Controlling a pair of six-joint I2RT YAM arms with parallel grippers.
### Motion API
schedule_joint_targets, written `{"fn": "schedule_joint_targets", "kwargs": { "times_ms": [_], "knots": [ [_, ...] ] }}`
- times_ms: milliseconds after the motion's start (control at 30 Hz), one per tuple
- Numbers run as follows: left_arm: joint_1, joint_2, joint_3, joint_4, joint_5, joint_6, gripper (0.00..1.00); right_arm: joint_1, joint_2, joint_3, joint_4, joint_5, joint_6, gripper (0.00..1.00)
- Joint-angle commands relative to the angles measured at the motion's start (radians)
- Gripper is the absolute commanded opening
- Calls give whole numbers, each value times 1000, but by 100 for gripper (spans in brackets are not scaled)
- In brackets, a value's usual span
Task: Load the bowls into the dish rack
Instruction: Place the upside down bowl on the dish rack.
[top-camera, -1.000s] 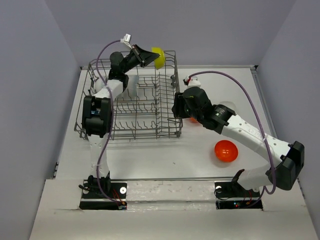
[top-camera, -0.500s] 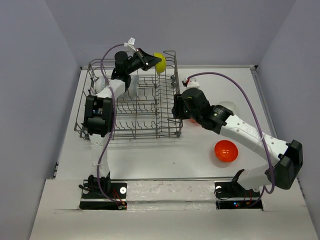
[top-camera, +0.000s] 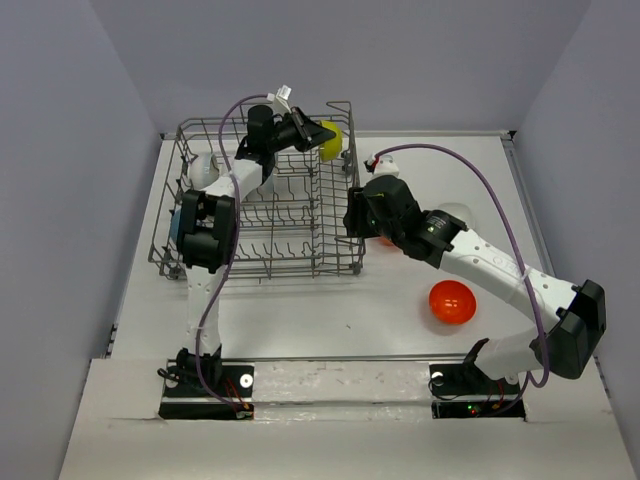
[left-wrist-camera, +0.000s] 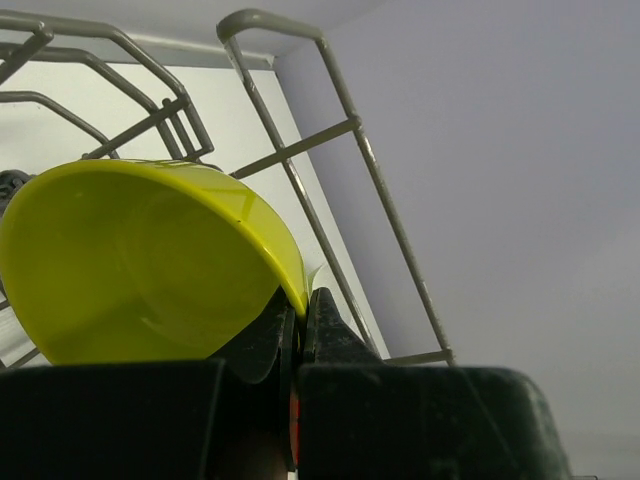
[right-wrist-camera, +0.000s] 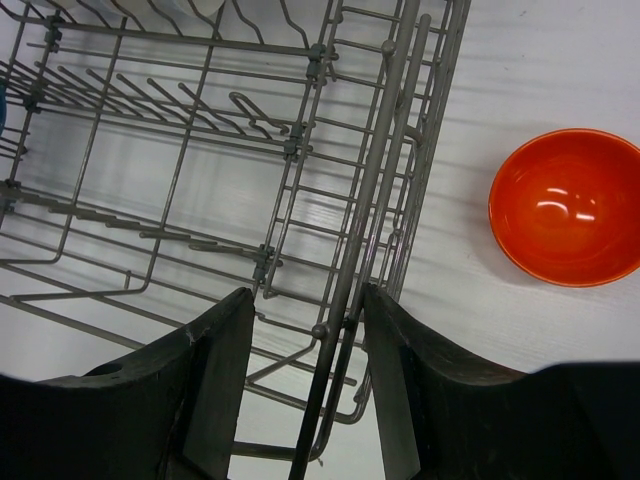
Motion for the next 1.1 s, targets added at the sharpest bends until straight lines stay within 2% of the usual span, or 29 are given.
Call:
{"fn": "schedule_joint_targets", "kwargs": {
  "times_ms": [0,400,1000,1067],
  "knots": [
    [-15,-7,76,-10,20,42,0,-3,-6,-1,57,-5,-14,53],
    [-22,15,104,-119,13,108,0,-3,-6,-16,66,-3,-8,53],
    [-23,36,102,-139,22,120,0,-3,-3,-27,72,-5,-2,54],
    [-23,36,101,-139,19,119,0,-3,-1,-27,72,-6,-2,51]
  ]
}}
